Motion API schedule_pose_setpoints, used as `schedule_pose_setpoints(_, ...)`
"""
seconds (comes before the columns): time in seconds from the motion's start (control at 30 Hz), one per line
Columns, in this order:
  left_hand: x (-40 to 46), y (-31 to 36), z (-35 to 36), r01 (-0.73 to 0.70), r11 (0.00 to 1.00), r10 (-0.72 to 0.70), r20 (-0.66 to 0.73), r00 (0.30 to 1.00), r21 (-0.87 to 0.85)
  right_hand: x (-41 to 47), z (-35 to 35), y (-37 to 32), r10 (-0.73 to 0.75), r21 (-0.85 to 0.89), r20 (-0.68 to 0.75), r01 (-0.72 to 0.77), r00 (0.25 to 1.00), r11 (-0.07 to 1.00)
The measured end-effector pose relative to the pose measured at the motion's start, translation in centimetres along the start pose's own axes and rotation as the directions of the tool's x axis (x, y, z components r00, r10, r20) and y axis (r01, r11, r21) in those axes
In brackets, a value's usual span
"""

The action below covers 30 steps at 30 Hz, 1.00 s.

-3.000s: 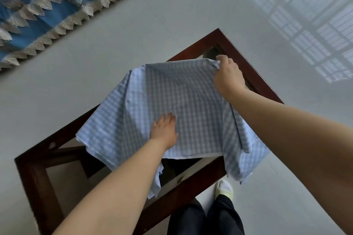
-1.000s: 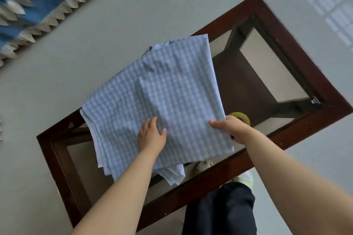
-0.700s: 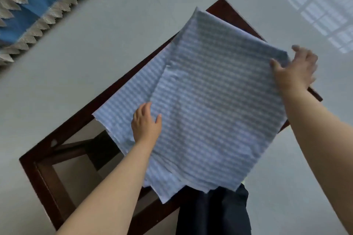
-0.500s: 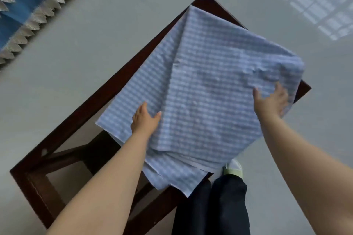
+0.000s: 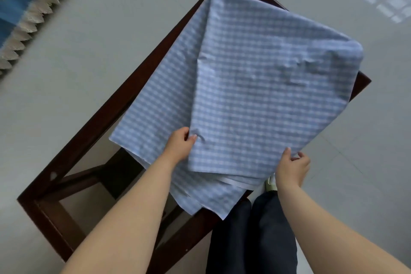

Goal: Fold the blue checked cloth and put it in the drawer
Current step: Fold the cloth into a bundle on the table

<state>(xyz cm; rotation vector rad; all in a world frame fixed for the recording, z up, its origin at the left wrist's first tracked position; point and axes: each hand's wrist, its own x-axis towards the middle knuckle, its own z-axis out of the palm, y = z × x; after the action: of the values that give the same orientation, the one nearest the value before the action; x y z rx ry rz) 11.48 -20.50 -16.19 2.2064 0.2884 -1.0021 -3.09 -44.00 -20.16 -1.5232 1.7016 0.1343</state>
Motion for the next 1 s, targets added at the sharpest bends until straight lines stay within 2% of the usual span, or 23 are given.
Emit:
schedule_pose_setpoints(0.07, 0.2, 0.2, -3.4, 0.004, 0.996, 0.002, 0.065, 0.998, -0.091, -0.9, 0.2, -0.6, -0.143, -0.051, -0.083, 0.139, 0.986, 0.989)
schedule_pose_setpoints(0.1, 0.6, -0.3, -5.6, 0.016, 0.997, -0.012, 0.062, 0.998, -0.073, -1.2, 0.3, -0.8, -0.221, -0.061, -0.093, 0.216, 0.971, 0.974)
schedule_pose_setpoints(0.17, 2.3, -2.8, -9.4, 0.094, 0.995, -0.093, -0.048, 0.995, 0.019, -1.6, 0.7, -1.5, -0.341, -0.071, -0.067, 0.336, 0.938, 0.939)
schedule_pose_setpoints(0.2, 3.0, -4.4, -10.7, 0.177, 0.983, -0.169, -0.124, 0.978, 0.049, -1.7, 1.1, -1.5, -0.365, -0.080, -0.043, 0.361, 0.930, 0.929)
schedule_pose_setpoints(0.27, 3.5, -6.8, -10.9, 0.300, 0.954, -0.288, -0.244, 0.926, 0.011, -1.7, 2.1, -1.3, -0.338, -0.108, 0.024, 0.338, 0.941, 0.935)
schedule_pose_setpoints(0.33, 3.1, -8.4, -9.2, 0.326, 0.926, -0.375, -0.345, 0.861, -0.193, -2.3, 3.2, -0.7, -0.250, -0.163, 0.103, 0.265, 0.963, 0.951)
schedule_pose_setpoints(0.4, 2.0, -9.0, -6.9, 0.335, 0.841, -0.504, -0.388, 0.771, -0.425, -3.2, 4.0, -0.1, -0.177, -0.209, 0.140, 0.204, 0.974, 0.957)
schedule_pose_setpoints(0.47, 1.1, -9.9, -4.2, 0.327, 0.688, -0.618, -0.287, 0.732, -0.648, -4.1, 4.6, 0.5, -0.142, -0.219, 0.141, 0.171, 0.980, 0.961)
schedule_pose_setpoints(0.53, 0.0, -10.5, -1.5, 0.390, 0.569, -0.669, -0.132, 0.731, -0.724, -4.9, 4.9, 0.8, -0.092, -0.159, 0.109, 0.109, 0.990, 0.981)
schedule_pose_setpoints(0.67, -2.7, -11.4, 1.8, 0.522, 0.521, -0.743, -0.057, 0.667, -0.676, -6.0, 5.0, 0.8, 0.157, -0.010, 0.105, -0.156, 0.982, 0.988)
schedule_pose_setpoints(0.73, -3.9, -11.9, 2.7, 0.544, 0.499, -0.738, -0.001, 0.675, -0.675, -6.2, 4.8, 1.3, 0.247, -0.061, 0.155, -0.240, 0.957, 0.969)
schedule_pose_setpoints(0.83, -5.4, -12.4, 3.0, 0.568, 0.479, -0.686, 0.118, 0.718, -0.669, -6.5, 4.6, 2.7, 0.272, -0.165, 0.268, -0.234, 0.924, 0.958)
schedule_pose_setpoints(0.93, -6.8, -12.8, 2.8, 0.650, 0.486, -0.648, 0.259, 0.717, -0.584, -7.2, 4.3, 4.5, 0.230, -0.102, 0.337, -0.207, 0.913, 0.973)
schedule_pose_setpoints(1.0, -7.4, -13.0, 2.6, 0.693, 0.482, -0.625, 0.345, 0.701, -0.536, -7.7, 4.2, 5.2, 0.263, -0.019, 0.413, -0.281, 0.872, 0.960)
